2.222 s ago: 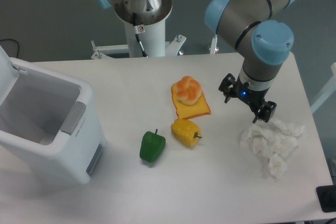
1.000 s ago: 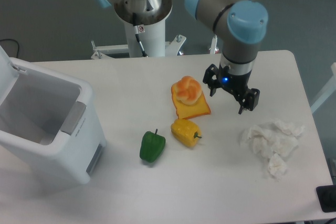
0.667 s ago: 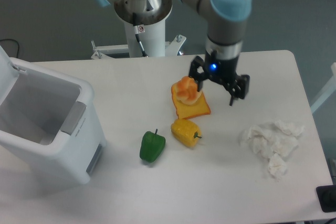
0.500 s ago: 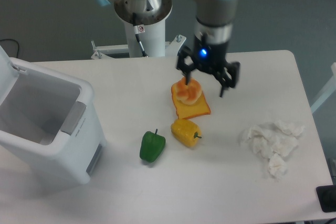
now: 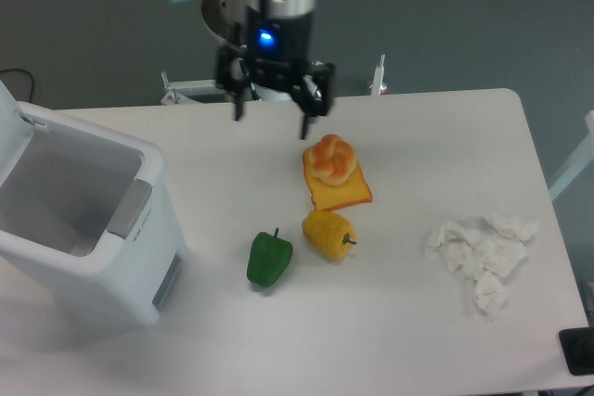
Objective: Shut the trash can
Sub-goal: 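Raise the gripper and move it over the table toward the trash can, then position the gripper behind the raised trash can lid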
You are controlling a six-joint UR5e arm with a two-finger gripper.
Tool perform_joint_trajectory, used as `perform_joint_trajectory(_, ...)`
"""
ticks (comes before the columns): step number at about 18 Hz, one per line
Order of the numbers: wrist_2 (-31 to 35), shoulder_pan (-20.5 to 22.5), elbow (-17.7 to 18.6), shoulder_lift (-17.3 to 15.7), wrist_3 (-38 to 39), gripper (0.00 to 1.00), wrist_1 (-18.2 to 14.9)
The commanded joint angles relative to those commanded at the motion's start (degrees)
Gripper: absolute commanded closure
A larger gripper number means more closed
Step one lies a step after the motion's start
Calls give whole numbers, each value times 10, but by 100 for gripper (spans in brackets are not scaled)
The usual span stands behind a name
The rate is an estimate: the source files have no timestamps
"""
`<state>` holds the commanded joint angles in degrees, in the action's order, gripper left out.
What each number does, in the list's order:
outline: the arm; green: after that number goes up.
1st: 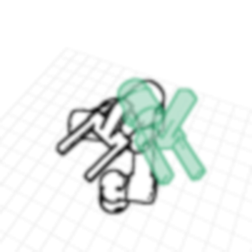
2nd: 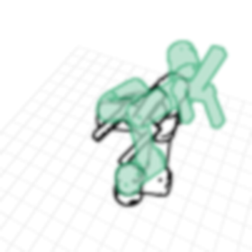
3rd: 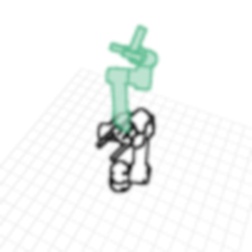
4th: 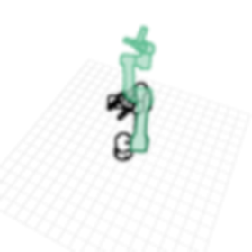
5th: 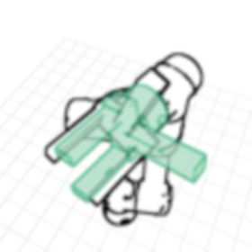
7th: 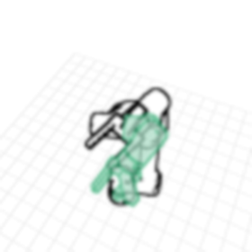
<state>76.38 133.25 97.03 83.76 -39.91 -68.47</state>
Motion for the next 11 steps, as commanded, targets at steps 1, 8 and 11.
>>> perform_joint_trajectory(1,0,-16,0,-7,4,0,0)
perform_joint_trajectory(8,-18,-108,6,-36,26,0,-2)
perform_joint_trajectory(11,-55,-132,6,-39,28,0,0)
